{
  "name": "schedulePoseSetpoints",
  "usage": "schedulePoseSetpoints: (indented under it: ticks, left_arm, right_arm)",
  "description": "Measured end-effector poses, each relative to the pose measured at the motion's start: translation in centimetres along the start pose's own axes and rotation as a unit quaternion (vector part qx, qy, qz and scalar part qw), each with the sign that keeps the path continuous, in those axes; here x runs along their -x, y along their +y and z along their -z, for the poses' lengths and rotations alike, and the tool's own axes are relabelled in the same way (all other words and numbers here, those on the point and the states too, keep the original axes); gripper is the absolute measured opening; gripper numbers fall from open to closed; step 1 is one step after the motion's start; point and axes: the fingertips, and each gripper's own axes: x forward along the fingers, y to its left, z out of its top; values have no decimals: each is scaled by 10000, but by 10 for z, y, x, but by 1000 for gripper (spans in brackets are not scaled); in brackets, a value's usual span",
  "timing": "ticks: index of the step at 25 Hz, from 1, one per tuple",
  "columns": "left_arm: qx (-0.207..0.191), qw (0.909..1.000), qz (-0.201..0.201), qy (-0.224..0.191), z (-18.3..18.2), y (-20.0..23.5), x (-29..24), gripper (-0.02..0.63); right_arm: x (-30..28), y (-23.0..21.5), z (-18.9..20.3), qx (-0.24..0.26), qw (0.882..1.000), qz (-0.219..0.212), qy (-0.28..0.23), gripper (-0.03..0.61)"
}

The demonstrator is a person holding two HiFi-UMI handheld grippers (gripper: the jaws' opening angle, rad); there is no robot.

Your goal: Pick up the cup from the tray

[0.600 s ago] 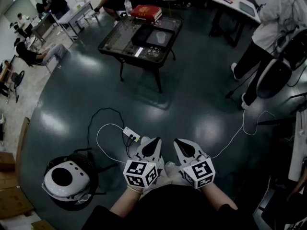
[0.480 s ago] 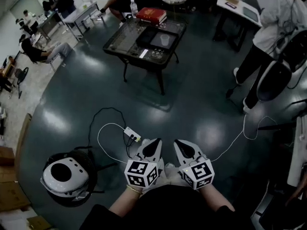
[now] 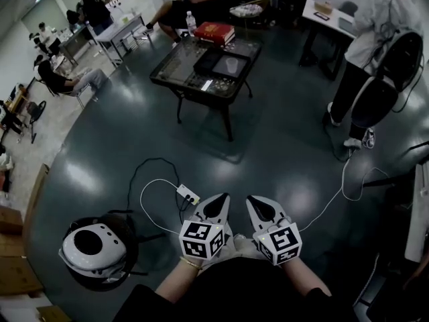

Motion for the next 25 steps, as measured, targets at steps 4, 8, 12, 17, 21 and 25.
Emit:
schedulePoseSetpoints:
  ticks: [4,8,12,17,21,25]
  left_arm:
    - [32,10000,-4,-89,-3,-1,2,12]
    - [110,9999,-11,-71,3,3,4,12]
    - [212,9997,-83,26,5,16,-7,14]
    - [146,9999,-45,2,-15,35,-31,14]
    - [112,9999,25,23,-28,53,-54,14]
    - [48,9998,147,87,-46,71,-80,14]
  right_arm:
    - [3,2,0,-115,9999,-7,-111,11]
    - [-3,1,4,-128,9999,-23,-89,12]
    - [-12,-9,1,-164,9998,-20,-69,12]
    - [-35,-25,-6,-166,9999,27,-24,12]
    - [-60,-37,-13,-120,9999,56,20,12]
    - [-89,-58,-29,-84,9998,160,-5,11]
